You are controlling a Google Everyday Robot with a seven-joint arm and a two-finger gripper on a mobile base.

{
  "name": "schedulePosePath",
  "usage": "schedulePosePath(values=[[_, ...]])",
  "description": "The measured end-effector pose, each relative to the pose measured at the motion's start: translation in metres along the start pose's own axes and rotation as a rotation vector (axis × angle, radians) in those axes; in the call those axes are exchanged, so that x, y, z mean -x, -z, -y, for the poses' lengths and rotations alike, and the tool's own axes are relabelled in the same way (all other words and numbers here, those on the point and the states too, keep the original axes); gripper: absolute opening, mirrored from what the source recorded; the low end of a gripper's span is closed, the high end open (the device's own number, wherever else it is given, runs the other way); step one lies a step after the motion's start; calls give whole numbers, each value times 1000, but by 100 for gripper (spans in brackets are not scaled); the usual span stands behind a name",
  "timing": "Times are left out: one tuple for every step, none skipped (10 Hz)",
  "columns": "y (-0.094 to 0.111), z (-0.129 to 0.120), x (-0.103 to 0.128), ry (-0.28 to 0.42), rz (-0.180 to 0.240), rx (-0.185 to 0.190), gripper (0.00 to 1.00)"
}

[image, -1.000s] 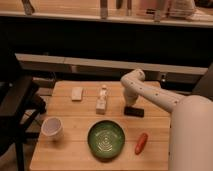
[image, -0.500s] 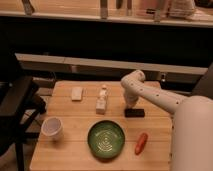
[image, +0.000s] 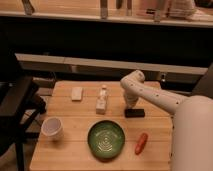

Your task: Push the eraser across the table

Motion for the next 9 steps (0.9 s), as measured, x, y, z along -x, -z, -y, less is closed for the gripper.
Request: schedulePosePath(values=[[0, 0, 0, 1, 0, 0, 3], [1, 0, 0, 1, 0, 0, 3], [1, 0, 1, 2, 0, 0, 3], [1, -2, 2, 12, -4, 2, 3], [1, -5, 6, 33, -8, 3, 3], [1, -5, 6, 31, -6, 2, 3], [1, -5, 7, 35, -8, 3, 3], [2, -6, 8, 49, -14, 2, 3], [2, -6, 8, 49, -13, 2, 3]])
